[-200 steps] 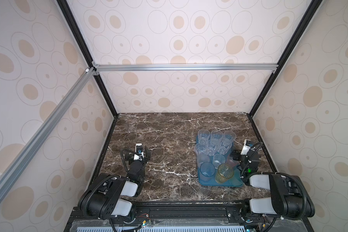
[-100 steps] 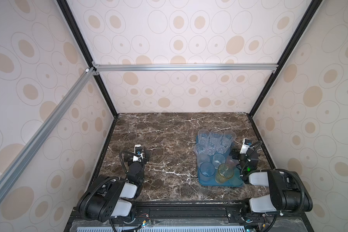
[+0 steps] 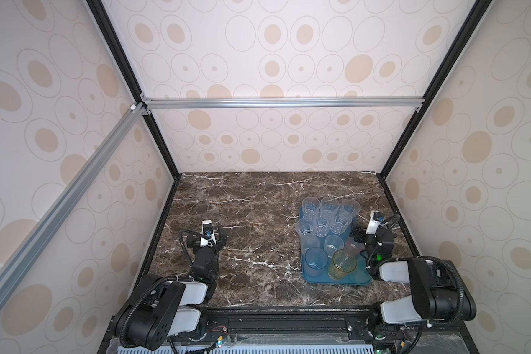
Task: Place the glasses into the tray
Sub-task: Reset both arms
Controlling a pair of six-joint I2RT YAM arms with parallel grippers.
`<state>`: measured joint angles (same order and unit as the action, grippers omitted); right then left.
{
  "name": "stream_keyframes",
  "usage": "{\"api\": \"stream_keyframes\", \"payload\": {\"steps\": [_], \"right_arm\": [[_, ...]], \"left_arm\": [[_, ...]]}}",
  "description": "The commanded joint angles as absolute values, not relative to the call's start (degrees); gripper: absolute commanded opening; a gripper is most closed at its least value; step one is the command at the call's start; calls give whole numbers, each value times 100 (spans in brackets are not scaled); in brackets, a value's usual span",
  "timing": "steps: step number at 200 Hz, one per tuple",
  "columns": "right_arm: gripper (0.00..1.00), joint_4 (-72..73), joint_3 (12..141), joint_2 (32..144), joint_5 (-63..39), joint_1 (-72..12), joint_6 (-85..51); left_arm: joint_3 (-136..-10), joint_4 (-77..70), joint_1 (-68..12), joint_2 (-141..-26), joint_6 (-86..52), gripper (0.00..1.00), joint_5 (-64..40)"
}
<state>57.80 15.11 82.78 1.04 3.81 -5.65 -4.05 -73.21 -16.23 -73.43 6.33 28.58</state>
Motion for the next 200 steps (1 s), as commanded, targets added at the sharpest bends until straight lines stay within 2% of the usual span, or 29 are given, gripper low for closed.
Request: {"api": "stream_keyframes", "payload": {"steps": [1,43,64,107,173,200], "right_arm": [[90,5718,1547,8370,-9,326,-501],[90,5713,1556,8369,-9,323,-493],[90,5713,1556,8371,-9,317,-496],[90,5694,1568,8380,-18,317,-493],[90,6108,1525,8712,-27,290,-454],[90,5988,1564,8687,-31,286,-458]], "left_arm": [[-567,-6731,-1568,-7066,341,99,2770],[-162,-7774,-1363,-7132,445,99,2740],[-306,-8199,-1282,-7651,691,99,2406],[-251,-10180,-993,-9259,554,99,1962],[-522,-9568,-871,-9244,424,99,1811],[-865,-8769,-713,-9134,242,99,1687]]}}
